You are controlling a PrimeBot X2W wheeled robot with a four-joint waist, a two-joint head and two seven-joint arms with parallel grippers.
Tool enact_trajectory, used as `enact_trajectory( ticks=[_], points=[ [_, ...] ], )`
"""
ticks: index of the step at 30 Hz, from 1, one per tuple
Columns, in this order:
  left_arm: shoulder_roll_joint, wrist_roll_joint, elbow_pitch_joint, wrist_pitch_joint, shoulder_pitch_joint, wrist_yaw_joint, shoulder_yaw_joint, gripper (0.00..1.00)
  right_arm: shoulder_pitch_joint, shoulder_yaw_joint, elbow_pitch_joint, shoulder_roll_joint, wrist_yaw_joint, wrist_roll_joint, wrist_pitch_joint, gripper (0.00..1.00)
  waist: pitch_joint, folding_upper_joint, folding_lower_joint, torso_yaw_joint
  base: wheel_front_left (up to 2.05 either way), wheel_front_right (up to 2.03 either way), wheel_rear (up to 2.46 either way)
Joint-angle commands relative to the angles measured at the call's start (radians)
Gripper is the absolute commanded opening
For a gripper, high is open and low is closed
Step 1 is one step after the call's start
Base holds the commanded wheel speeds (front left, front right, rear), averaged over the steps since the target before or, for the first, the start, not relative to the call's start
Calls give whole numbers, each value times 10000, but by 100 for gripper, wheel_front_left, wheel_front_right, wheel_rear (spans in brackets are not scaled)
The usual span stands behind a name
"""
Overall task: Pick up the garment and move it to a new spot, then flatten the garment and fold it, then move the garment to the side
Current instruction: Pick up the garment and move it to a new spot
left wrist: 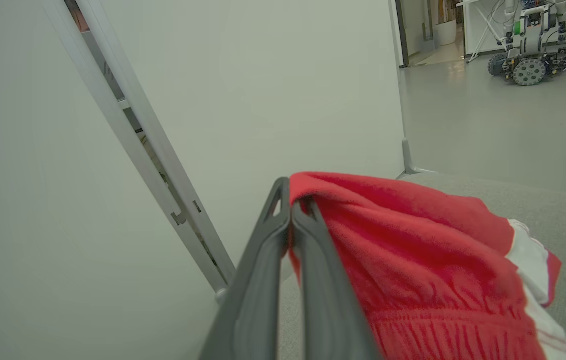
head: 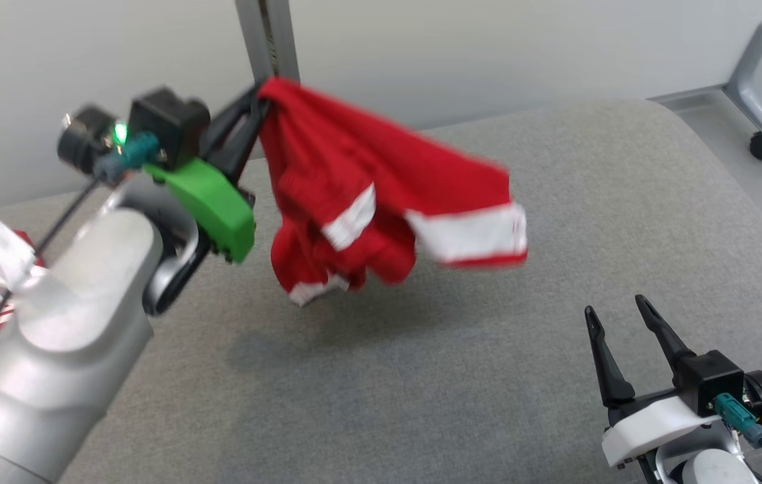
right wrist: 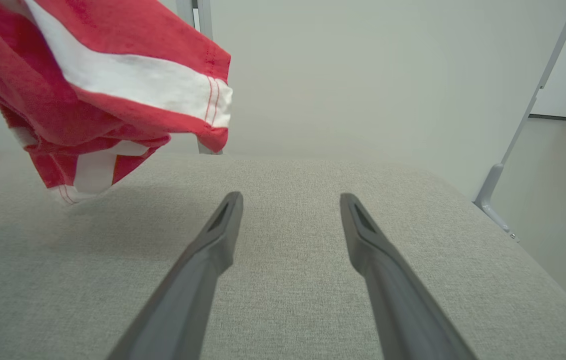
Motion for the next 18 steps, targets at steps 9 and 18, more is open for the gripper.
enact_trajectory(
  ticks=[9,18],
  points=[
    [-443,-862,3158,-498,1068,-20,-433,0,-509,130,-94,-36,-10,159,-4,100,1487,-1,1,-703,0,0,0],
    [-1138,-766,5140,-1398,738,-12,-213,49,-877,146,-75,-36,-10,174,-4,100,2116,-1,1,-543,0,0,0]
  ],
)
